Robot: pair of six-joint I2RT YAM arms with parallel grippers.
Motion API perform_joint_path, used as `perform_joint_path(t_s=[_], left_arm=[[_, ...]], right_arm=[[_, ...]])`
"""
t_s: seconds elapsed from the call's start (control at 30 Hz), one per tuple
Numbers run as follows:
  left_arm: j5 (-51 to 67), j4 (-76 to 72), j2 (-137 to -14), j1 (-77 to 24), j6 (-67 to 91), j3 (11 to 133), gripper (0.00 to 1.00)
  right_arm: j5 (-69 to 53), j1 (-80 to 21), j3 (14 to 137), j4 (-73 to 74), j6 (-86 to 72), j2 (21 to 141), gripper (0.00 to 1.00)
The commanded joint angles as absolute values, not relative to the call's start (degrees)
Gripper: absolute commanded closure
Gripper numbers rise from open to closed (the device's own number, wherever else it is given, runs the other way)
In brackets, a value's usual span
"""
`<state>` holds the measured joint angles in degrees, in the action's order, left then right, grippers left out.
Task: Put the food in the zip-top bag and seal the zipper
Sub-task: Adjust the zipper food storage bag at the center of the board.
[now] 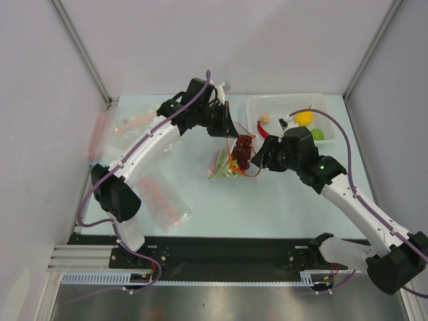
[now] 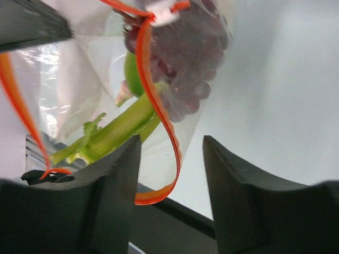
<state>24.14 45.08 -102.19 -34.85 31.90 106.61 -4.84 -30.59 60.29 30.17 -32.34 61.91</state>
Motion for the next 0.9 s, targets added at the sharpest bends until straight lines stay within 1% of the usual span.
perform_joint_path(t_s=[0.0, 0.07, 0.1, 0.13, 0.17, 0.2, 0.23, 0.3, 0.43, 0.47, 0.6, 0.67, 0.8, 0.87], left_arm=[[24.4, 43.3, -98.7, -34.5, 31.0, 108.1, 1.00], [24.2, 43.4, -98.6, -34.5, 30.9, 108.4, 1.00], [23.6, 43.9, -98.6, -34.5, 30.7, 108.8, 1.00], [23.4, 44.1, -98.7, -34.5, 30.5, 109.2, 1.00], [23.0, 44.5, -98.7, -34.5, 30.3, 109.5, 1.00], [22.2, 45.0, -98.9, -34.5, 29.9, 110.1, 1.00], [21.8, 45.3, -98.9, -34.5, 29.6, 110.3, 1.00], [20.9, 46.5, -99.1, -34.5, 28.7, 110.9, 1.00], [20.1, 48.1, -99.4, -35.0, 27.0, 111.2, 1.00], [20.7, 48.2, -99.8, -35.3, 26.5, 111.2, 1.00], [20.8, 50.0, -101.2, -39.8, 23.2, 114.7, 1.00], [19.1, 51.7, -101.9, -42.0, 21.6, 116.4, 1.00], [16.4, 53.2, -101.5, -42.5, 20.8, 114.5, 0.99], [15.9, 53.2, -101.4, -42.5, 20.4, 112.8, 0.99]], right_arm=[[-6.2, -31.3, 59.2, 28.8, -36.1, 63.6, 0.49], [-6.3, -31.6, 59.0, 29.1, -36.2, 64.7, 0.55], [-6.6, -31.6, 58.7, 29.1, -36.2, 65.3, 0.64], [-6.6, -31.6, 58.8, 29.5, -36.3, 65.4, 0.69], [-6.7, -31.6, 58.8, 29.8, -36.4, 65.4, 0.78], [-6.3, -31.6, 59.7, 30.1, -36.3, 65.0, 0.97], [-5.7, -31.6, 60.4, 30.9, -36.2, 64.8, 1.00], [-2.7, -31.6, 63.2, 32.6, -35.3, 64.3, 1.00], [2.2, -31.6, 75.6, 37.1, -31.8, 65.4, 1.00], [2.5, -31.6, 76.7, 36.8, -31.0, 65.7, 1.00], [1.0, -31.6, 76.5, 31.3, -30.8, 67.0, 1.00], [0.8, -31.6, 77.9, 30.4, -31.0, 68.9, 1.00], [2.5, -31.6, 77.5, 32.0, -29.9, 72.5, 1.00], [0.7, -31.6, 78.5, 33.2, -29.0, 73.6, 1.00]])
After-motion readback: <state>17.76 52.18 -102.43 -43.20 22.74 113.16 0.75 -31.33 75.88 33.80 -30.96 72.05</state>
